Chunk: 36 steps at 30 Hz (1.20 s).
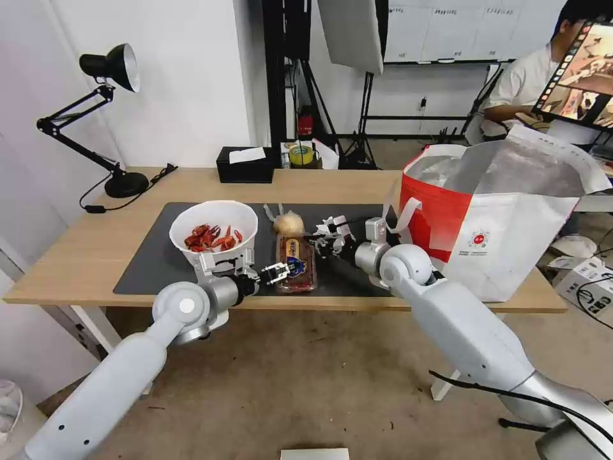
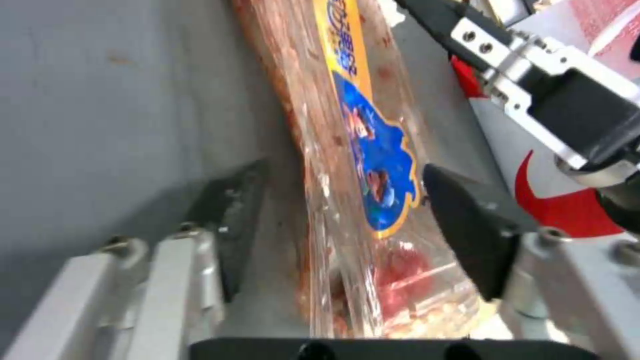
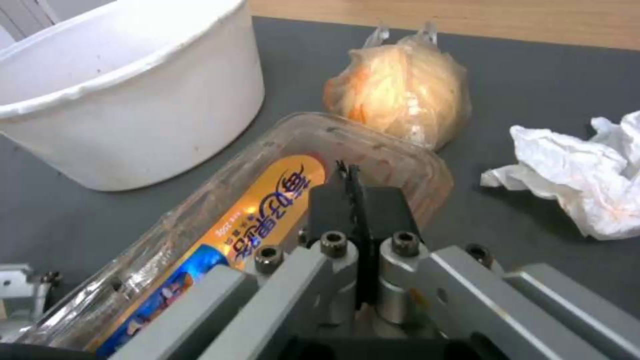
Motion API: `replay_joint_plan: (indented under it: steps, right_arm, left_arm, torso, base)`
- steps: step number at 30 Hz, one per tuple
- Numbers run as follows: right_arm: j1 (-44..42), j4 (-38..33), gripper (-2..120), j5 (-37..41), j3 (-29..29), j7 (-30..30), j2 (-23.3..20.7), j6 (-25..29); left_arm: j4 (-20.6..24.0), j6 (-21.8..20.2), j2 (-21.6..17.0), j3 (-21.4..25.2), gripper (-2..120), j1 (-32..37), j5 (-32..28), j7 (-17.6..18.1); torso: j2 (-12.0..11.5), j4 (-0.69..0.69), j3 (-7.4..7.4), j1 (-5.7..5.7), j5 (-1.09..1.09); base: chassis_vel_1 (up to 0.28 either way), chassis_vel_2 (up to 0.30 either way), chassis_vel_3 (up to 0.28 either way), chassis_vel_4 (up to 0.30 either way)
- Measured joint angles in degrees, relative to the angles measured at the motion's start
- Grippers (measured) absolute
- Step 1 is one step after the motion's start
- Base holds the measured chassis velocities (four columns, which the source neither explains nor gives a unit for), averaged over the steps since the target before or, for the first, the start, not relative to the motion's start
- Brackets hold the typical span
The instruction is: Pick up the trash from the table and place it into the takeout bag.
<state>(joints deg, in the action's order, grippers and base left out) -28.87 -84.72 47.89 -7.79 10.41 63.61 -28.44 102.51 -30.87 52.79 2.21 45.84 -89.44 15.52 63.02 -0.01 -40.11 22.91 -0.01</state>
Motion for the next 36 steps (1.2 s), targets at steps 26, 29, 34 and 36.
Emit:
replay_joint_plan:
  steps: [26, 29, 34, 36]
  right_arm:
    - [-0.5, -0.8, 0, 0.4, 0.6, -0.2, -0.7, 0.3]
    - [-0.8, -1.7, 0, 0.9, 1.1, -0.2, -1.1, 1.3]
    - [-4.9, -8.2, 0, 1.6, 4.4, -1.0, -4.3, 4.8]
    - [-7.6, -11.0, 0, 1.5, 6.5, -1.8, -5.4, 6.5]
  left_arm:
    - [0.3, 1.8, -0.6, -0.1, 0, 0.1, 0.2, 0.2]
    - [0.4, 2.0, -0.4, -0.1, 0, 0.2, 0.2, 0.3]
    - [2.3, 3.0, -0.2, 1.2, 0, 1.0, 0.1, 0.7]
    - [3.2, 3.3, -0.2, 1.9, 0, 1.3, -0.1, 1.0]
  torso:
    - [0.0, 0.0, 0.0, 0.0, 0.02]
    - [0.0, 0.01, 0.0, 0.0, 0.01]
    - [0.0, 0.01, 0.0, 0.0, 0.01]
    - [0.0, 0.0, 0.0, 0.0, 0.02]
  base:
    - [0.0, 0.0, 0.0, 0.0]
    - [0.0, 0.0, 0.0, 0.0]
    - [0.0, 0.0, 0.0, 0.0]
    - [0.0, 0.0, 0.0, 0.0]
